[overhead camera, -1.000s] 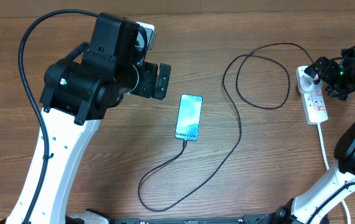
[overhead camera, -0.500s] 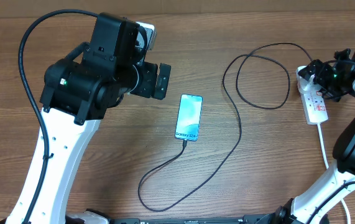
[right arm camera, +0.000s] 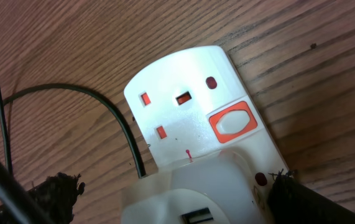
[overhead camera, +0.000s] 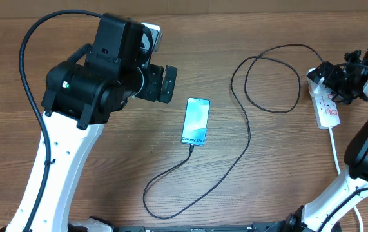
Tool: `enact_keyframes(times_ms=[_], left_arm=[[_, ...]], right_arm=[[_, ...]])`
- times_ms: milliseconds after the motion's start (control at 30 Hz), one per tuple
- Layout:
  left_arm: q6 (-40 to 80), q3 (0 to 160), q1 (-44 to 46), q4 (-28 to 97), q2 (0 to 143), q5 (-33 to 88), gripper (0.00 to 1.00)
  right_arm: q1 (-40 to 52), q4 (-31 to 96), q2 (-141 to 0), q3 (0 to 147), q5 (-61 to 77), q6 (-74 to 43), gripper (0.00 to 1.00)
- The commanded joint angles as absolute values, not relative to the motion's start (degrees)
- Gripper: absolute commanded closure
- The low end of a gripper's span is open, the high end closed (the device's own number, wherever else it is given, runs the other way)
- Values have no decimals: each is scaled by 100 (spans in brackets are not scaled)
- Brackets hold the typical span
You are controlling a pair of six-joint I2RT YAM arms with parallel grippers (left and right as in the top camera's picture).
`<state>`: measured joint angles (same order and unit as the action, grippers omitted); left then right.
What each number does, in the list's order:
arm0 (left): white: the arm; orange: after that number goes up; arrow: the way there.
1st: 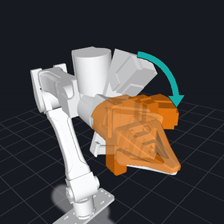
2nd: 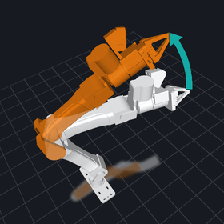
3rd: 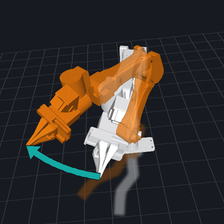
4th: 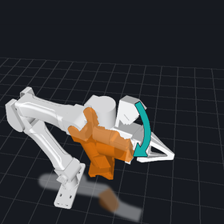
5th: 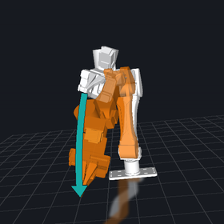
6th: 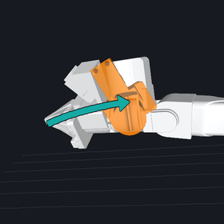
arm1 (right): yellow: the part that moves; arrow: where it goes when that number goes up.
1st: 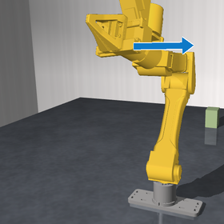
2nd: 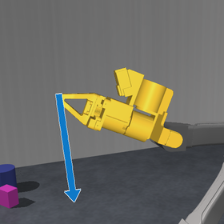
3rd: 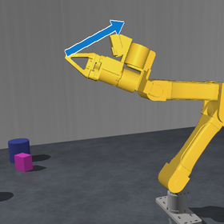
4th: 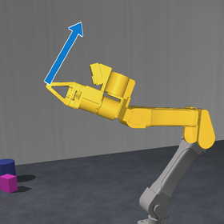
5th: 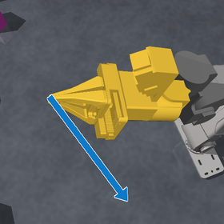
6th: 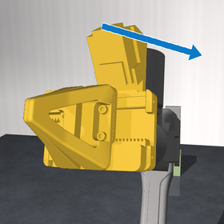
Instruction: Plug charger to phone and switch on socket
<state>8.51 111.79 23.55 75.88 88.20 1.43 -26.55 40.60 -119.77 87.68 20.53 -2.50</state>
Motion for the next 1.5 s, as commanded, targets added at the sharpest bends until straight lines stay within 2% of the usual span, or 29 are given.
enact_keyframes(times_ms=[0,300,1467], left_arm=[[727,11196,2338,7594,8879,104,1],[727,11196,2338,7594,8879,104,1],[727,11196,2338,7594,8879,104,1]], right_arm=[[-2626,4082,-11983,8632,2110,-226,0],[-2633,4727,-11983,9039,1894,-290,0],[-2630,4685,-11985,9006,1850,-141,0]])
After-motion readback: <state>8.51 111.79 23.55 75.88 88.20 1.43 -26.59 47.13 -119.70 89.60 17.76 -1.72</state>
